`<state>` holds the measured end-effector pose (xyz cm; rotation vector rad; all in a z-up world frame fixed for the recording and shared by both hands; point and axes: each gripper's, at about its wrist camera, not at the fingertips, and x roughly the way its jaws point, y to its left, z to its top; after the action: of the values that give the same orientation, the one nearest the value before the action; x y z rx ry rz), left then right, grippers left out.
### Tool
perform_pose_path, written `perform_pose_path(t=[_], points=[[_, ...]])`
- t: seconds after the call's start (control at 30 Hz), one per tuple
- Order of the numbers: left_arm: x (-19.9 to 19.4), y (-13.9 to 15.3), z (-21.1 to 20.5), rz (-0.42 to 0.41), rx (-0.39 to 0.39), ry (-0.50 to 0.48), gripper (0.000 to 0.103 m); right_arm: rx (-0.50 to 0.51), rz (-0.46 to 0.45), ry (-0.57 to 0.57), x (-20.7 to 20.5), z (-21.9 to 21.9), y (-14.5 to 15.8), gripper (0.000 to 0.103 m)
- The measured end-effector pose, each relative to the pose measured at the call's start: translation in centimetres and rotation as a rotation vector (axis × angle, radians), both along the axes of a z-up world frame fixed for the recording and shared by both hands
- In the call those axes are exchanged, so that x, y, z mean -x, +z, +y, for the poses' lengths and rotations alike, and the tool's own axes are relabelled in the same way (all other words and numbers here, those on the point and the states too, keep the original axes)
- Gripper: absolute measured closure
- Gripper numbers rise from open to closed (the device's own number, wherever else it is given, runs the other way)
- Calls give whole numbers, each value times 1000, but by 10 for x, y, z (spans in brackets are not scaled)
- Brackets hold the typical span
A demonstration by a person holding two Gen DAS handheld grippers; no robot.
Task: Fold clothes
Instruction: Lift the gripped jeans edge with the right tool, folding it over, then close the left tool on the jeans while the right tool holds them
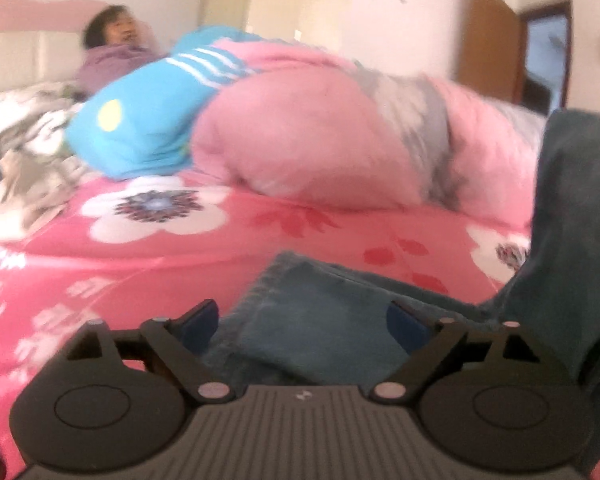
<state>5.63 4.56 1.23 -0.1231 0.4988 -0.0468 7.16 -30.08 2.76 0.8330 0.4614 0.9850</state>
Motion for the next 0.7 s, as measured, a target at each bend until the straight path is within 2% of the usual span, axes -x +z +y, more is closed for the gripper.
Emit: perform_pose_path(t=[0.1, 0.23, 0.3, 0.37, 0.7], points=[[7, -3, 19, -9, 81, 48, 23, -3, 18, 42, -19, 22, 0, 95], [11, -14, 43, 18, 189, 90, 45, -2, 53, 96, -44, 55, -3, 95], [13, -21, 53, 27, 246, 95, 52, 7, 83, 121, -56, 70, -8, 95], [15, -28, 62, 30, 298, 91, 64, 17, 122, 143, -68, 85, -14, 95], [29, -32, 79, -8, 377, 51, 64, 149, 286, 181, -111, 152, -48, 95]])
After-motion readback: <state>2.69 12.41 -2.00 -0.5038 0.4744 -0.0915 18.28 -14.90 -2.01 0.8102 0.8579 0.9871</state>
